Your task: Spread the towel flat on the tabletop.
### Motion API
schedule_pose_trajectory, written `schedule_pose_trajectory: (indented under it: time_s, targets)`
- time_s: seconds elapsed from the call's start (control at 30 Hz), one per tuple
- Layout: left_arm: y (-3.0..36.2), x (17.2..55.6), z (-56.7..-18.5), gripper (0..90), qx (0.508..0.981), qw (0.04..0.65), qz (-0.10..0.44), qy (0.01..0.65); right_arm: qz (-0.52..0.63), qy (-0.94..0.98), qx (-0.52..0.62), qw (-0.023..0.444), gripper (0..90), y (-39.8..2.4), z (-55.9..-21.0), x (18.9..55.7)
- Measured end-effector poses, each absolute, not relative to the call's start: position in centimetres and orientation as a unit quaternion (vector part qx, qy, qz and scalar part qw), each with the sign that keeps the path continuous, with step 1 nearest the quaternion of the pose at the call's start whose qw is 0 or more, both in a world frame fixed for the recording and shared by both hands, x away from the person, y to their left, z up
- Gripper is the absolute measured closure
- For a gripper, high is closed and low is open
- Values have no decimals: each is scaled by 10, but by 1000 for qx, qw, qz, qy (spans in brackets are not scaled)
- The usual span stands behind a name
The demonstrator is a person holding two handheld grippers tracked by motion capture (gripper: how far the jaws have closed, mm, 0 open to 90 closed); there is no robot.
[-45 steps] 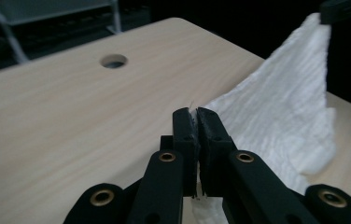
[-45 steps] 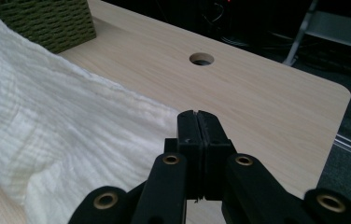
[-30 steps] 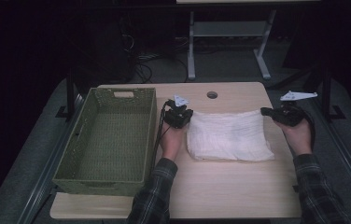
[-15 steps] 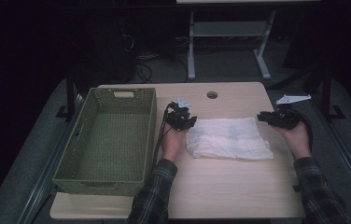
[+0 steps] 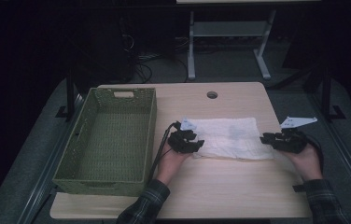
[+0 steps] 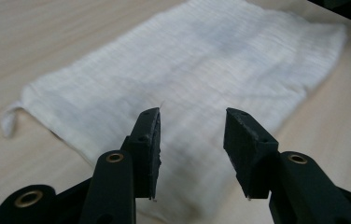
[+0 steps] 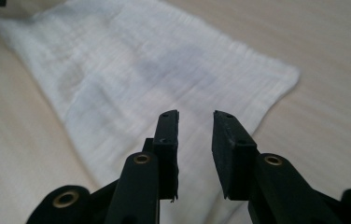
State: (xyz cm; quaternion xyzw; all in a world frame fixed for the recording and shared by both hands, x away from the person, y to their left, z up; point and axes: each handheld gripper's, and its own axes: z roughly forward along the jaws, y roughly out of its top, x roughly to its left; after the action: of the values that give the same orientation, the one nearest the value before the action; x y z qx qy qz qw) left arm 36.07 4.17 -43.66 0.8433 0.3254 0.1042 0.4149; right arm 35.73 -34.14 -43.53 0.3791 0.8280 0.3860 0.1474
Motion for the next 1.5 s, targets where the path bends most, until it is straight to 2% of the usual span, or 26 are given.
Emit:
schedule_pose_trajectory:
  time_s: [0.07, 0.23, 0.57, 0.7, 0.83, 0.9, 1.07, 1.23, 1.37, 1.5]
  targets:
    - [43, 351, -439, 550, 849, 412, 102, 314, 381, 834, 375, 134, 698, -339, -443, 345]
    - [41, 337, -448, 522, 863, 402, 95, 291, 355, 848, 369, 136, 667, -336, -452, 330]
    - [41, 336, -459, 526, 870, 375, 108, 302, 342, 842, 396, 129, 650, -352, -462, 316]
    - [39, 337, -463, 614, 880, 354, 128, 291, 328, 848, 393, 136, 708, -350, -466, 319]
    - [39, 342, -465, 783, 881, 349, 126, 294, 325, 849, 393, 141, 862, -351, -466, 320]
    - [40, 343, -463, 842, 879, 354, 119, 297, 326, 850, 391, 138, 880, -351, -465, 320]
    - [47, 335, -444, 859, 865, 386, 111, 301, 346, 843, 387, 141, 883, -355, -453, 314]
    - [56, 326, -418, 858, 847, 412, 125, 310, 376, 833, 375, 152, 884, -359, -435, 303]
    - [56, 324, -407, 855, 845, 411, 143, 310, 393, 828, 366, 160, 884, -360, -425, 299]
    - [53, 337, -406, 854, 844, 404, 149, 321, 391, 827, 368, 163, 884, -360, -423, 311]
